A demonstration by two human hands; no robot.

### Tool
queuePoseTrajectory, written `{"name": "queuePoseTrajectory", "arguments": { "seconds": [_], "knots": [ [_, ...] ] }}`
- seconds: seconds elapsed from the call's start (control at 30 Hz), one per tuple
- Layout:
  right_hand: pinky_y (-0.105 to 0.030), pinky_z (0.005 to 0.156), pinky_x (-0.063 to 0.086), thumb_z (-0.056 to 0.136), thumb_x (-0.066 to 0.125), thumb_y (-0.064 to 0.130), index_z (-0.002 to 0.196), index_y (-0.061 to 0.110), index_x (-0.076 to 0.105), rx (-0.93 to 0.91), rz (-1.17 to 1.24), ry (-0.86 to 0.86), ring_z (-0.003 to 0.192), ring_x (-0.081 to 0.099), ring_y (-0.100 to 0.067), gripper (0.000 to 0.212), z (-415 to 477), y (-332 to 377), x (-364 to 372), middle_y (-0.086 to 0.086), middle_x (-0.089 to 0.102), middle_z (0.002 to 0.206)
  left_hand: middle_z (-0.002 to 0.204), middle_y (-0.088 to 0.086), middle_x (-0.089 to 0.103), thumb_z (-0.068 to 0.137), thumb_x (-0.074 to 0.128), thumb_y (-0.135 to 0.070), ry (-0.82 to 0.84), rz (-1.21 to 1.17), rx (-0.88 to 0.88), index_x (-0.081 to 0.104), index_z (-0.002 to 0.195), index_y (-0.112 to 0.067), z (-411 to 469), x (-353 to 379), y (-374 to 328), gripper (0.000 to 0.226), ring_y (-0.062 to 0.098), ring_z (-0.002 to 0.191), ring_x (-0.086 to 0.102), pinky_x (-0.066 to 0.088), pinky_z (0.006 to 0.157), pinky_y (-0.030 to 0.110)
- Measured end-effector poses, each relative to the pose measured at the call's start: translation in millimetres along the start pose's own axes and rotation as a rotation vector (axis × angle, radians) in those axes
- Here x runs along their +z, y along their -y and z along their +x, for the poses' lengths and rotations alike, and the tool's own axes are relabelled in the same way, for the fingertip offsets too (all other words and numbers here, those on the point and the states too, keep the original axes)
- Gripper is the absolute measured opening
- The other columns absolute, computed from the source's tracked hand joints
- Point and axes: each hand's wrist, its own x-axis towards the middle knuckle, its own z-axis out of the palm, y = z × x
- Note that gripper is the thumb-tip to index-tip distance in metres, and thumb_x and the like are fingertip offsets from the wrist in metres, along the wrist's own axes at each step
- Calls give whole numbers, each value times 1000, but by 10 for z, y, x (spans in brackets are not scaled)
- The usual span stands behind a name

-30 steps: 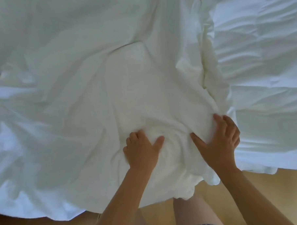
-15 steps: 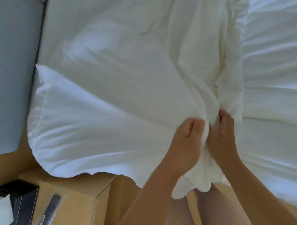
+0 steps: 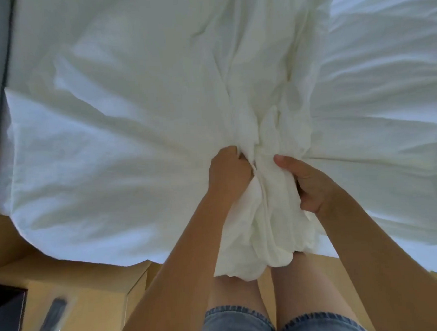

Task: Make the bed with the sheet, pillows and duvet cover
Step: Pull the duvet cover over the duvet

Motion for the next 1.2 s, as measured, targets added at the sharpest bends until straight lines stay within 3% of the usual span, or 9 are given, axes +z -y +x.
{"name": "queuePoseTrajectory", "arguments": {
  "seconds": [0.13, 0.3, 0.43, 0.53, 0.63, 0.73, 0.83, 0.93, 1.2],
  "knots": [
    [-34, 68, 58, 66, 81, 21, 106, 13, 67, 101, -135, 147, 93, 70, -24, 43, -6, -31, -20, -9, 72, 103, 52, -10, 43, 92, 52, -24, -135, -376, 45, 46, 62, -13, 155, -122, -173, 33, 7, 47, 35, 30, 48, 22],
    [-41, 90, 52, 53, 85, 24, 116, 17, 61, 79, -364, 250, 101, 67, -22, 68, 58, -248, 226, -4, 71, 107, 71, -1, 58, 98, 44, -24, -21, -420, 28, 61, 85, -10, 149, 44, -256, 25, 9, 65, 55, 43, 62, 22],
    [-36, 72, 57, 54, 85, 19, 96, 16, 74, 175, -249, 313, 93, 69, -26, 43, 143, -250, 128, -9, 72, 100, 83, 10, 60, 98, 45, -22, 3, -505, -66, 62, 99, -1, 152, 60, -206, 28, 15, 73, 56, 46, 67, 27],
    [-42, 79, 55, 52, 85, 19, 96, 18, 75, 226, -298, 364, 97, 67, -32, 45, 165, -168, -19, -15, 70, 105, 81, 7, 60, 96, 48, -23, -128, -493, -77, 62, 93, -6, 38, 25, -197, 23, 14, 71, 54, 44, 65, 26],
    [-52, 92, 49, 54, 81, 16, 105, 10, 72, 239, -311, 391, 104, 63, -39, 52, 151, -82, -89, -20, 67, 111, 76, -11, 55, 89, 56, -42, -360, -396, -74, 56, 85, -20, -341, 44, -79, 23, 1, 65, 50, 40, 62, 16],
    [-43, 83, 53, 60, 72, 13, 104, 4, 69, 229, -164, 371, 91, 67, -33, 45, 128, -119, -177, -18, 70, 99, 95, -10, 64, 75, 54, -65, -274, -362, -204, 63, 100, -26, -799, 241, 44, 48, 3, 84, 60, 46, 72, 19],
    [-28, 58, 54, 60, 67, 14, 75, 8, 73, 159, -193, 350, 64, 67, -22, 18, 83, -124, -230, -10, 69, 71, 80, 7, 66, 94, 48, -35, -288, -358, -287, 65, 85, -8, -897, 510, -23, 34, 22, 75, 60, 44, 67, 32],
    [-29, 56, 54, 62, 68, 16, 69, 13, 74, 108, -253, 378, 67, 67, -23, 10, 43, -121, -197, -8, 69, 70, 48, -9, 41, 93, 43, -14, -526, -460, -238, 43, 55, -13, -674, 436, -232, 38, 11, 50, 37, 30, 51, 26],
    [-30, 61, 55, 65, 71, 16, 86, 13, 72, 158, -535, 431, 77, 70, -21, 21, 183, -140, 45, -7, 71, 83, 66, 2, 51, 89, 46, -15, -104, -649, -262, 54, 73, -13, -443, 50, -168, 18, 20, 65, 47, 38, 64, 32]
  ]
}}
